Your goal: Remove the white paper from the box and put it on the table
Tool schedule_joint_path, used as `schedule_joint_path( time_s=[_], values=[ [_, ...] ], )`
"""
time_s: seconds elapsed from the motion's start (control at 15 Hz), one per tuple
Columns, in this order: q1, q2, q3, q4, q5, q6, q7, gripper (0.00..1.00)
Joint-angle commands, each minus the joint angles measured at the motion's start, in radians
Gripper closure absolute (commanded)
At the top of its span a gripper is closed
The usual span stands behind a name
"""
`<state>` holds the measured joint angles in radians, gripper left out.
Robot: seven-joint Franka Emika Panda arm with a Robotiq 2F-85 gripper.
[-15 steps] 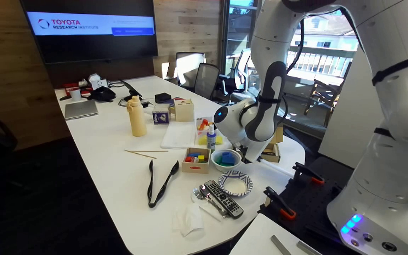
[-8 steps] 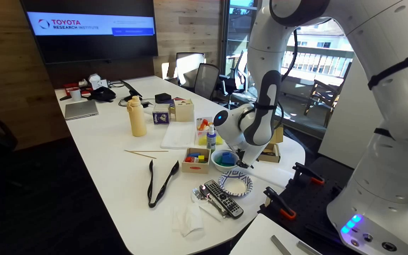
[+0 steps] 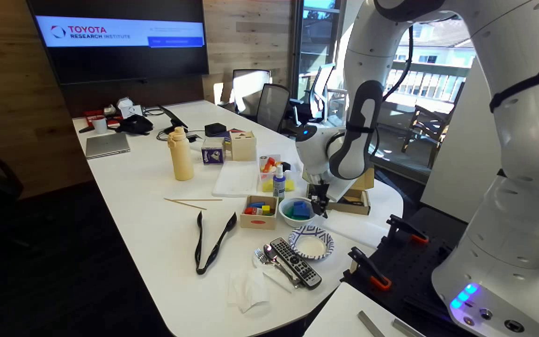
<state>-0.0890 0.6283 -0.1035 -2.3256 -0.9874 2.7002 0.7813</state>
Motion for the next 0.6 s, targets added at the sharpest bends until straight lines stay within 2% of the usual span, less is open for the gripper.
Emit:
schedule_joint_path(
  time_s=[0.0,0.33,0.53],
  values=[
    [-0.069,-0.124,0.013,-0.051,0.184,-0.003,-0.241,0.0],
    [-0.06,-0.149,-0.015,0.01,0.491,-0.04,-0.533,0.0],
    [-0.023,-0.179,-0.05,-0.007,0.569,-0.046,-0.612,0.0]
  ],
)
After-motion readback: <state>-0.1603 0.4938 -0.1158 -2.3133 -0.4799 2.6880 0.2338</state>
